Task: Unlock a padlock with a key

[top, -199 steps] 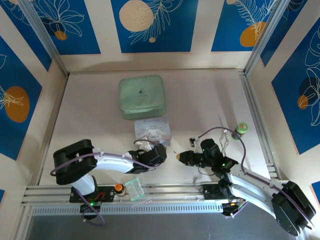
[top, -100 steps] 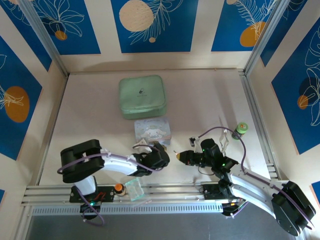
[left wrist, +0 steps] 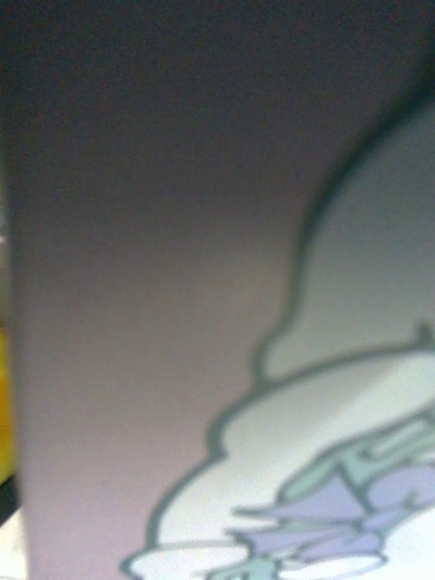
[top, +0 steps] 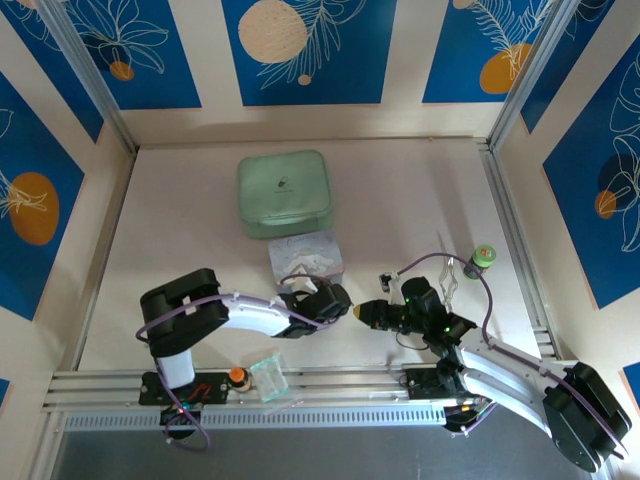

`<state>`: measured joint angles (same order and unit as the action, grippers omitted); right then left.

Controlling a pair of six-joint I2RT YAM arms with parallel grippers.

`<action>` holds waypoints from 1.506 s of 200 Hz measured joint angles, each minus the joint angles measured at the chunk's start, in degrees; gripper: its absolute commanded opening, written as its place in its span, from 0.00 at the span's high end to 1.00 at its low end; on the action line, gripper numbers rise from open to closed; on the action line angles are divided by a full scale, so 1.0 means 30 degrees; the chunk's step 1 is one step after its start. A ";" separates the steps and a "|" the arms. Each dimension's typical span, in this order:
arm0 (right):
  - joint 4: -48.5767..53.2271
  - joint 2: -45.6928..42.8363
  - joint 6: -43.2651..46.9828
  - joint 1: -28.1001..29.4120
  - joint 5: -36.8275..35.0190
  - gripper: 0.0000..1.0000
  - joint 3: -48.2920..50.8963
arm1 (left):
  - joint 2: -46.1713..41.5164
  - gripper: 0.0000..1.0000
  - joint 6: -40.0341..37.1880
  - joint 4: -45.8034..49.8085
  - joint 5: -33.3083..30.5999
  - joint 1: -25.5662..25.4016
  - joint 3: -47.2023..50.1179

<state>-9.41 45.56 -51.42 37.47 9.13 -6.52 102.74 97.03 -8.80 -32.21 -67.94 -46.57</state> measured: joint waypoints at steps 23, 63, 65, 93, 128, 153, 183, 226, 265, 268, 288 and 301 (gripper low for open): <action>0.0000 0.0000 0.0000 -0.0044 0.0000 1.00 0.0000 | -0.0357 0.92 -0.0372 -0.0138 0.0699 0.0146 0.0248; -0.0648 0.0947 -0.0168 -0.1290 0.1122 1.00 0.0000 | -0.1501 0.93 -0.1989 -0.1596 0.2040 0.0277 0.1880; -0.0736 0.1129 -0.0175 -0.1443 0.1326 1.00 -0.0007 | -0.1559 0.93 -0.2069 -0.1734 0.2091 0.0277 0.1996; -0.1858 0.4233 -0.0736 -0.3366 0.4583 1.00 -0.0517 | -0.2375 0.93 -0.3067 -0.3730 0.2914 0.0590 0.3453; -0.3483 0.7431 -0.1668 -0.3701 0.8174 1.00 -0.1705 | -0.2601 0.98 -0.3687 -0.5661 0.3585 0.0933 0.4291; -0.3599 0.8918 -0.1843 -0.4175 0.9908 1.00 -0.2375 | -0.2550 0.98 -0.4000 -0.7512 0.3716 0.1035 0.4911; -0.3752 1.1628 -0.1807 -0.5224 1.1613 1.00 -0.2820 | -0.2543 0.98 -0.4022 -0.8757 0.3905 0.1107 0.5297; -0.3548 1.3282 -0.1377 -0.5289 1.2976 1.00 -0.3359 | -0.2419 0.99 -0.4044 -0.9763 0.4386 0.1107 0.5435; -0.3417 1.3814 -0.1064 -0.5377 1.3172 1.00 -0.3840 | -0.2463 0.99 -0.4044 -0.9821 0.4605 0.1151 0.5435; -0.3402 1.3894 -0.1027 -0.5377 1.3172 1.00 -0.3891 | -0.2477 0.99 -0.4044 -0.9785 0.4634 0.1151 0.5435; -0.3096 1.4258 -0.0925 -0.5377 1.3114 1.00 -0.4379 | -0.2623 1.00 -0.4022 -0.9588 0.4809 0.1202 0.5435; -0.3053 1.4302 -0.0933 -0.5384 1.3129 1.00 -0.4510 | -0.2696 1.00 -0.3963 -0.9486 0.4830 0.1239 0.5435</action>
<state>-18.57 88.47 -54.22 21.32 48.51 -20.05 94.65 85.14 -37.26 -17.72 -64.23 -30.26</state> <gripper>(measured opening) 0.048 0.124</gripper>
